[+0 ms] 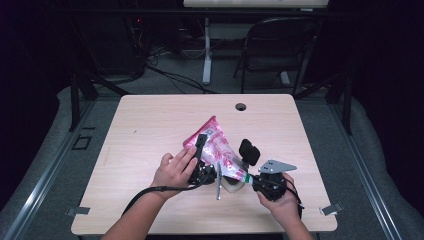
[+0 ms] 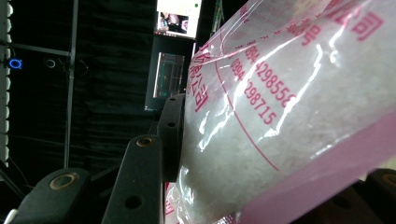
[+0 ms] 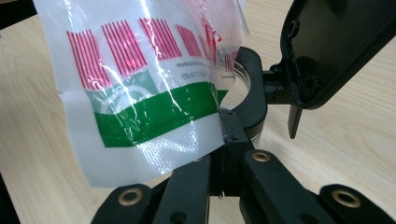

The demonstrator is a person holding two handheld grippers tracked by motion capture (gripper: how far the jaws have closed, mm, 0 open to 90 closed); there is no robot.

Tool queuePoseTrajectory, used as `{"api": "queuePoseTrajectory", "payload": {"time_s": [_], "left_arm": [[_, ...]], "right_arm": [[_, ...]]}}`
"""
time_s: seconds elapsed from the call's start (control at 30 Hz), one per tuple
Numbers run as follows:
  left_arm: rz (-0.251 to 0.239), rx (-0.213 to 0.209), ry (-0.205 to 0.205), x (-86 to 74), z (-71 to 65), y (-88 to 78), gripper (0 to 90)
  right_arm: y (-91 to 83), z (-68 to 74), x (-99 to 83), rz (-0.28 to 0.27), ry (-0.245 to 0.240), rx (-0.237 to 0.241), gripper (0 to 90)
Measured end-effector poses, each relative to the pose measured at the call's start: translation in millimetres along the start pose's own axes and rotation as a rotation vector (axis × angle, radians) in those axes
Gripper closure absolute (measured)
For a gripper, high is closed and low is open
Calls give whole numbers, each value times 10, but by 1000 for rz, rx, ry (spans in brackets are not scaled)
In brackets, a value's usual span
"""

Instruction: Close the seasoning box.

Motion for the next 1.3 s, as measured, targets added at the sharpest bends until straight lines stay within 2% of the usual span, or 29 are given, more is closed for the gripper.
{"api": "queuePoseTrajectory", "payload": {"time_s": [1.3], "left_arm": [[-15,16,4,36,47,1,652]], "right_arm": [[1,-2,-3,-3,2,0,900]]}}
Point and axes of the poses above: each handheld gripper's, and its own axes: y roughly forward along the jaws, x roughly out of its top, z roughly to its left, the point moved 6 cm from there along y, roughly forward along the jaws, and after that the axes turned 10 degrees about x, right-handed, at the moved point
